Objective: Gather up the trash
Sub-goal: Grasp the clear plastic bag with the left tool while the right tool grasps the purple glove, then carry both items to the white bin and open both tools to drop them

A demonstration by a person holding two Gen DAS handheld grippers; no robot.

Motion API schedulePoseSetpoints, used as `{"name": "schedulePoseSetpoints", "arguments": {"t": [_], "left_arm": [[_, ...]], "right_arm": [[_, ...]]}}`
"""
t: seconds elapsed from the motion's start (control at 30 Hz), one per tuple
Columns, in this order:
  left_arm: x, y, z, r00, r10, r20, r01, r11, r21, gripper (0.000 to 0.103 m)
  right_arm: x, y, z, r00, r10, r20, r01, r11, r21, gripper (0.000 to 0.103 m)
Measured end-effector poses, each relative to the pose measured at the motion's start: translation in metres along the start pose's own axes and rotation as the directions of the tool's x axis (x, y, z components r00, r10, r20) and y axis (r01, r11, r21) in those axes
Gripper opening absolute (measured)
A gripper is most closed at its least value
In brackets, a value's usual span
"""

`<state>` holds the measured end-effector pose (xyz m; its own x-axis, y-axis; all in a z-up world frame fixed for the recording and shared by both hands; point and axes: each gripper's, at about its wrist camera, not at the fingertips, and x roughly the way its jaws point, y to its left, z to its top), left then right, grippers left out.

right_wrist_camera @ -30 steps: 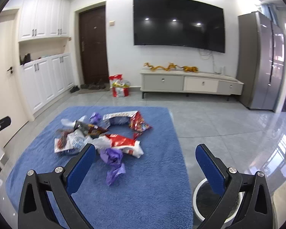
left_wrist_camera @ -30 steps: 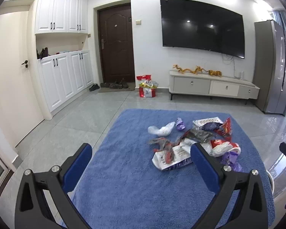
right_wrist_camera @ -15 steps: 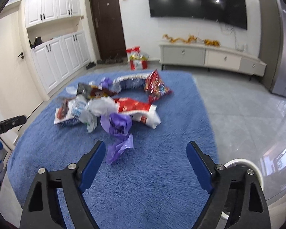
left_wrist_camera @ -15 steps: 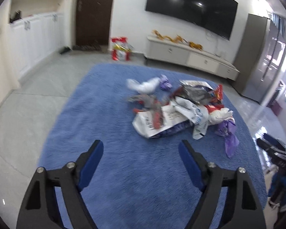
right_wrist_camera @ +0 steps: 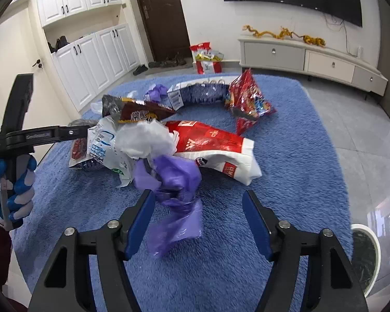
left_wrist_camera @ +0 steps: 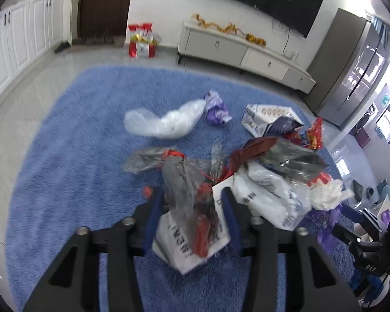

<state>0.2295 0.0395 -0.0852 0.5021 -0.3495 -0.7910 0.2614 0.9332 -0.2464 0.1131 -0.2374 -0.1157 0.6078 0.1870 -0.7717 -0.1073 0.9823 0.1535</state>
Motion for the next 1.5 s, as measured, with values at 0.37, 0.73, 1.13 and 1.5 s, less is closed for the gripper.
{"name": "schedulePoseSetpoints", "arguments": {"t": [0.37, 0.73, 1.13, 1.5], "left_arm": [[-0.033, 0.007, -0.011, 0.998, 0.008, 0.063, -0.004, 0.998, -0.056, 0.016], [-0.111, -0.047, -0.031, 0.986, -0.019, 0.165, 0.011, 0.999, 0.049, 0.016], [-0.069, -0.269, -0.049, 0.963, -0.269, -0.009, 0.250, 0.881, 0.403, 0.016], [0.046, -0.442, -0.079, 0.909, -0.304, -0.285, 0.414, 0.743, 0.526, 0.017]], "right_arm": [[0.009, 0.010, -0.001, 0.992, 0.121, -0.021, -0.121, 0.993, -0.004, 0.020], [-0.042, 0.003, -0.020, 0.979, 0.182, 0.094, -0.185, 0.983, 0.021, 0.007], [-0.145, -0.124, -0.072, 0.962, -0.068, 0.264, 0.003, 0.971, 0.240, 0.007], [-0.135, -0.259, -0.128, 0.944, -0.318, 0.091, 0.241, 0.851, 0.467, 0.009]]}}
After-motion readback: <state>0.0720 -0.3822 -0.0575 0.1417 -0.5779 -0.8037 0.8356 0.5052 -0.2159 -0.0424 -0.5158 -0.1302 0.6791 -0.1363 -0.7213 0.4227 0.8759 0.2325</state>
